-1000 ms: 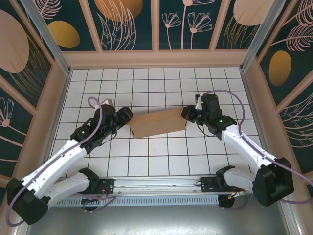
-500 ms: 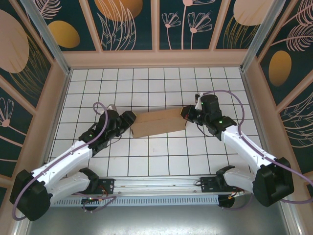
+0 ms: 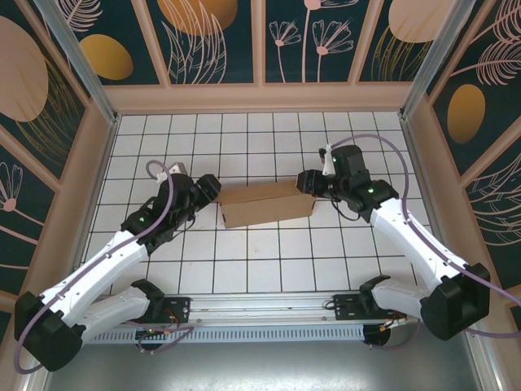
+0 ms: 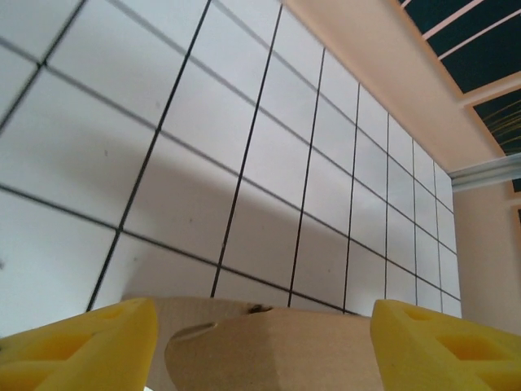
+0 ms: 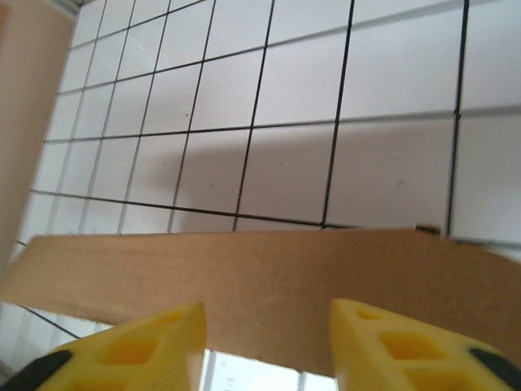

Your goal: Fold the paper box

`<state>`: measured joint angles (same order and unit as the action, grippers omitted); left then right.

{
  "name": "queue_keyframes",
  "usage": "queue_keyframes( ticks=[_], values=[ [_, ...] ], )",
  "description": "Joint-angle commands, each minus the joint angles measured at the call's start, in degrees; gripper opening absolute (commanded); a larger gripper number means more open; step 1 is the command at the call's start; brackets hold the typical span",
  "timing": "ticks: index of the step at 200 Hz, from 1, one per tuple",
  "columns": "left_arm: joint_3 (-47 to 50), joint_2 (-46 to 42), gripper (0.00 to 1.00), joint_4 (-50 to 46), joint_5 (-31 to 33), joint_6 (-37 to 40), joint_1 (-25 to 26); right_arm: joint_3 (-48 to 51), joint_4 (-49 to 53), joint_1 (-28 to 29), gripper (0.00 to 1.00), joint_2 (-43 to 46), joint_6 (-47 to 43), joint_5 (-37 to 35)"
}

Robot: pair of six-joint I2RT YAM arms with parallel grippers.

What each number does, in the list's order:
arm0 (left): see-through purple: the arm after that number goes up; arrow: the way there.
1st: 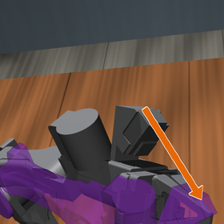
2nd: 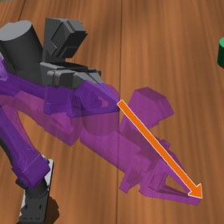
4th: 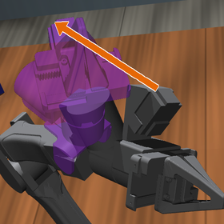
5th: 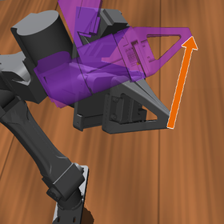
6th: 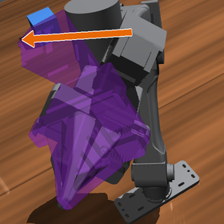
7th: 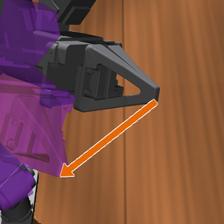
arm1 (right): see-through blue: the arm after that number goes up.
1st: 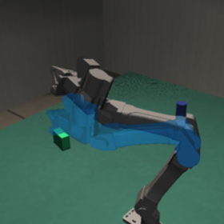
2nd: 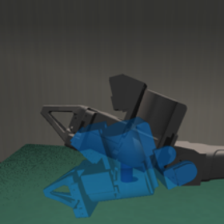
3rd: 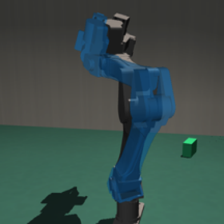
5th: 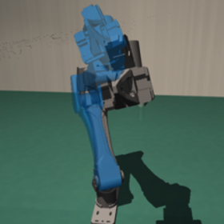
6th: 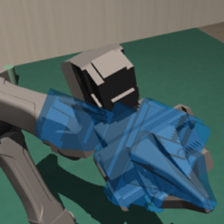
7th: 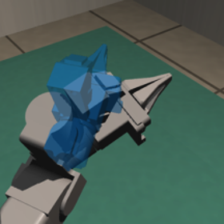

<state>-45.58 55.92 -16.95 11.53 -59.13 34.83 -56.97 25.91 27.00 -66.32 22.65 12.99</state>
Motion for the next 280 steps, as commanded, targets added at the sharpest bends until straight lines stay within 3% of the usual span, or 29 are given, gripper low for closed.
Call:
queue_keyframes(
  ticks=[1,41,55,84,102,123,140,153,179,204,228,280],
  values=[
    [-5.48,0.51,0.73,-5.54,5.08,8.62,0.16,-4.79,6.14,0.24,0.52,-0.42,-9.35,-5.15],
    [-8.11,-0.89,0.72,-5.98,4.02,24.06,0.23,-6.18,6.92,0.64,0.55,0.04,-22.7,-12.52],
    [-6.76,-3.28,0.67,-4.59,1.16,31.56,0.21,-1.79,1.09,1.4,0.54,4.61,-31.42,-8.57],
    [-4.17,-7.76,0.61,-4.8,-6.41,46.4,0.16,9.45,-12.74,0.86,0.48,15.17,-50.88,-7.07],
    [-1.67,-10.29,0.58,-4.31,-8.51,51.6,0.18,12.59,-14.35,-0.29,0.46,17.22,-63.52,-1.99],
    [0.26,-12.53,0.59,-4.99,-9.82,59.03,0.2,14.08,-13.47,-4.28,0.45,16.97,-71.43,6.23],
    [1.88,-13.51,0.61,-5.86,-10.69,65.81,0.16,15.95,-14.66,-6.28,0.47,16.03,-74.83,9.89],
    [2.92,-13.38,0.62,-6.22,-10.38,68.19,0.19,16.56,-14.5,-6.27,0.54,14.17,-76.7,9.1],
    [4.23,-13.7,0.64,-6.49,-14.68,69.03,0.19,17.03,-15.34,-5.22,0.71,13.17,-76.8,10.07],
    [3.02,-13.8,0.66,-8.1,-14.87,70.15,0.23,17.03,-19.08,-5.93,0.76,13.1,-72.43,6.65],
    [2.34,-14.17,0.67,-9.55,-14.61,71.53,0.21,19.25,-21.57,-9.2,0.72,15.55,-70.16,8.94],
    [-2.38,-13.81,0.64,-13.39,-13.41,73.63,0.21,20.57,-20.0,-14.79,0.58,16.19,-77.66,13.47]
  ],
)
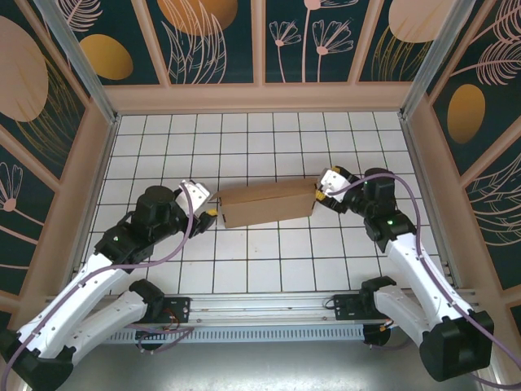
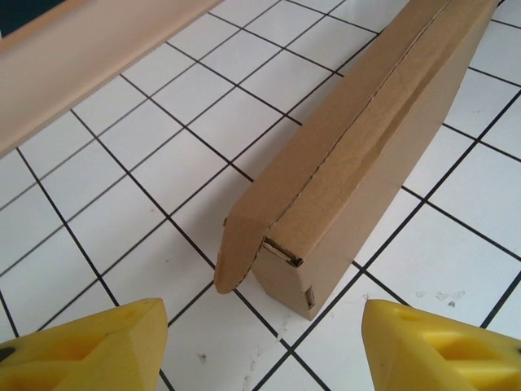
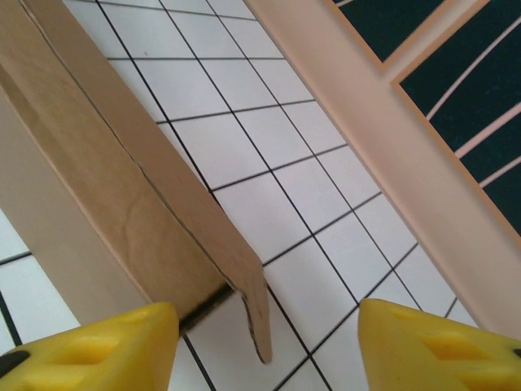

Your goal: Fold the paper box

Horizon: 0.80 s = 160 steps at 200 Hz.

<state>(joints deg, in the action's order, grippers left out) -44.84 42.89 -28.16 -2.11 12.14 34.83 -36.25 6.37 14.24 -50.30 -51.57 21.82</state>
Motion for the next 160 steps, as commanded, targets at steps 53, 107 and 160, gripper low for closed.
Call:
queue_keyframes(
  ticks=[53,107,160],
  values=[
    [-2.1,-4.26,0.64,-1.99,-0.81,3.69,0.17,-2.77,3.55,-2.34,0.45,-3.52,-7.87,6.29],
    [-0.6,-4.62,0.62,-0.18,0.49,3.79,0.18,-0.8,-1.41,-2.13,0.32,-4.95,-6.54,3.06],
    [-0.21,-4.09,0.61,0.7,0.32,3.16,0.2,-1.24,-3.58,-1.85,0.28,-7.5,-5.73,2.07]
  ],
)
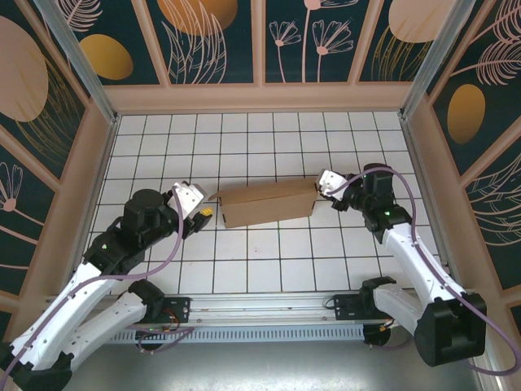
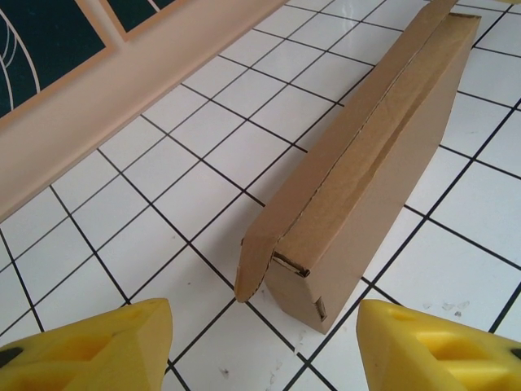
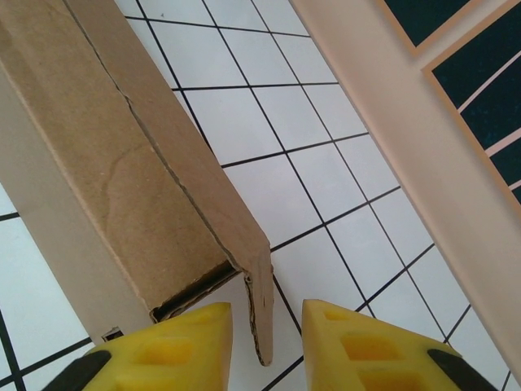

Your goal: Fold the paper box

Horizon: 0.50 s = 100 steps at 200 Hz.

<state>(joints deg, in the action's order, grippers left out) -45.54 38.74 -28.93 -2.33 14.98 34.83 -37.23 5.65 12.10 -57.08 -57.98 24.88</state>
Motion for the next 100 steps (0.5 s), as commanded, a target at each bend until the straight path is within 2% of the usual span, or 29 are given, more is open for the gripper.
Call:
queue_keyframes(
  ticks=[1,100],
  values=[
    [0.47,0.08,0.61,1.53,0.55,0.31,0.22,-0.27,-2.85,0.34,0.27,-0.69,0.67,-0.98],
    [0.47,1.22,0.51,-0.02,0.88,1.11,0.23,0.23,-3.97,2.51,0.02,-2.44,1.15,-2.65]
  ],
)
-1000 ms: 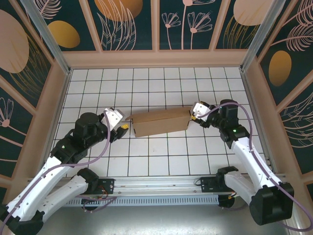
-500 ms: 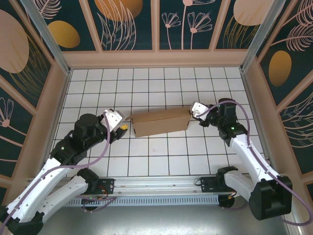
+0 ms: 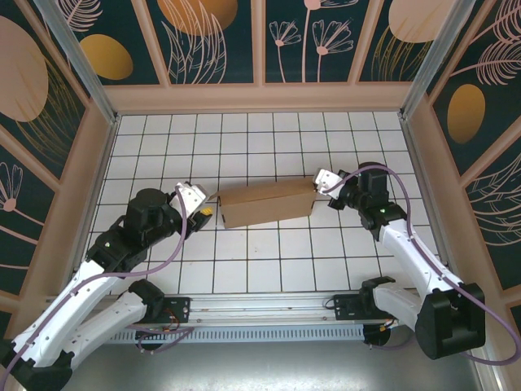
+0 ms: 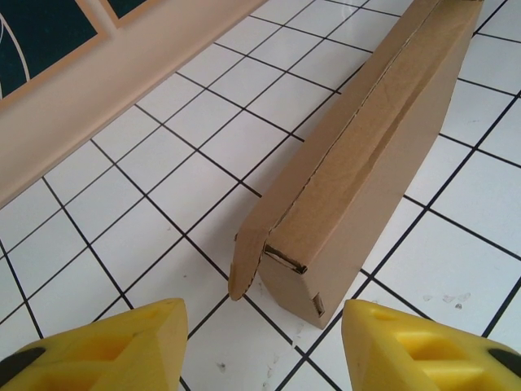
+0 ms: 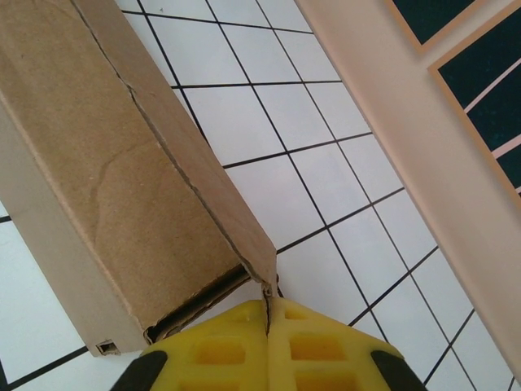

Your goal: Fold the paper box

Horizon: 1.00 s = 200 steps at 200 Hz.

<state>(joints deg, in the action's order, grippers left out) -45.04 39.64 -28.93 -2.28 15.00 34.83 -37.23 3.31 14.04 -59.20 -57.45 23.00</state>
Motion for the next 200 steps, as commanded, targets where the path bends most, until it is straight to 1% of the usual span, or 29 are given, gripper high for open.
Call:
queue_keyframes(
  ticks=[1,24,49,88,106,139,157,200],
  values=[
    [-0.04,0.43,0.51,-0.05,0.86,1.17,0.19,0.23,-1.68,0.55,0.02,-0.36,0.61,-0.77],
    [-1.16,1.44,0.48,-1.73,0.41,2.4,0.17,0.03,-1.24,0.7,0.0,-0.23,0.75,-0.66],
    [-2.51,2.59,0.46,-5.34,-0.49,6.48,0.19,0.14,-1.01,0.97,0.0,-0.07,0.85,-0.77],
    [-2.91,4.67,0.48,-8.2,3.47,12.13,0.9,0.32,-0.86,1.17,0.0,0.1,1.13,-1.03],
    [-1.9,5.45,0.49,-5.49,4.97,12.85,1.07,0.32,-0.87,1.39,0.0,0.21,1.19,-1.11],
    [0.29,6.93,0.48,2.05,4.96,11.98,1.03,0.53,-1.16,1.51,0.0,0.19,1.55,-1.08],
    [1.78,7.93,0.45,6.34,6.24,11.65,1.11,0.58,-1.24,1.63,0.0,0.25,1.64,-1.21],
    [4.13,10.48,0.39,10.82,4.37,9.87,1.03,0.74,-0.85,1.72,0.0,0.66,1.55,-1.43]
  ],
)
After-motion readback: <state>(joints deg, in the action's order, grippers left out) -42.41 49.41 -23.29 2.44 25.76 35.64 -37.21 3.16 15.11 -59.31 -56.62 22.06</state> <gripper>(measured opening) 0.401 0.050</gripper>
